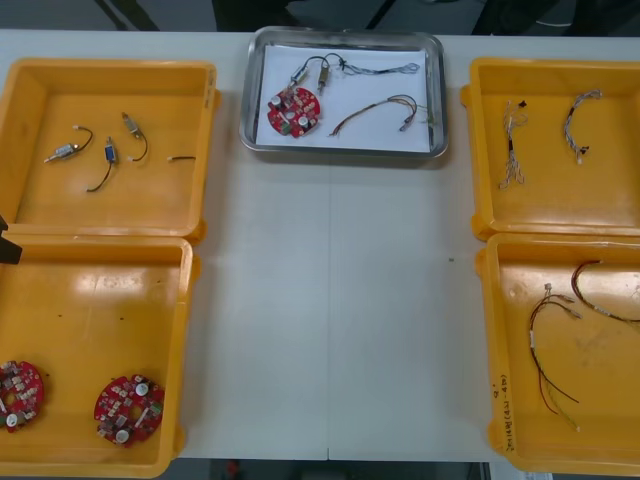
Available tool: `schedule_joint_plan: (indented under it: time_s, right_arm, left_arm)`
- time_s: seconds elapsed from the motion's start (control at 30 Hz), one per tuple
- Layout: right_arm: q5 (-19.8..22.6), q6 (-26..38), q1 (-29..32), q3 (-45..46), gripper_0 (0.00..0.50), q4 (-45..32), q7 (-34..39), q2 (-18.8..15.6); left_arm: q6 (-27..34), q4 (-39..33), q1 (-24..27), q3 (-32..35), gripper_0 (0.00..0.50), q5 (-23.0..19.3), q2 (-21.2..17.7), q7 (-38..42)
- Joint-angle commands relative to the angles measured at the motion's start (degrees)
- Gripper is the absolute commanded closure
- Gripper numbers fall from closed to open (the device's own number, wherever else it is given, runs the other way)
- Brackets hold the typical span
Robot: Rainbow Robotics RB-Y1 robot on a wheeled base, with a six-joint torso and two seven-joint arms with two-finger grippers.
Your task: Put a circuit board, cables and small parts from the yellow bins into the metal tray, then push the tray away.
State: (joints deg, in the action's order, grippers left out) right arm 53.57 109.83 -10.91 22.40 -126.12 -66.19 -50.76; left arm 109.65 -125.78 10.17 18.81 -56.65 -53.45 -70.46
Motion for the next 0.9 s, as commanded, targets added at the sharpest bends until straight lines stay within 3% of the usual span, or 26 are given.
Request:
schedule_joint_plan:
  time_s: [0.03,0.57,0.9]
  right_arm:
    - [0.4,0.2,2.9,2.7,0.000,-0.5,-0.5,-1.5]
    - [0.6,0.2,3.6,4.5,0.000,0.0,-0.8,3.2]
    - [0.8,0.2,4.2,4.4,0.000,0.1,-0.1,3.4]
  left_arm:
    - [0.4,-1.4,-0.9,1.8,0.000,0.4,0.4,-4.5]
    - [0.4,-1.4,-0.9,1.8,0.000,0.4,0.4,-4.5]
    - [0.4,-1.4,-0.9,1.8,0.000,0.4,0.4,-4.5]
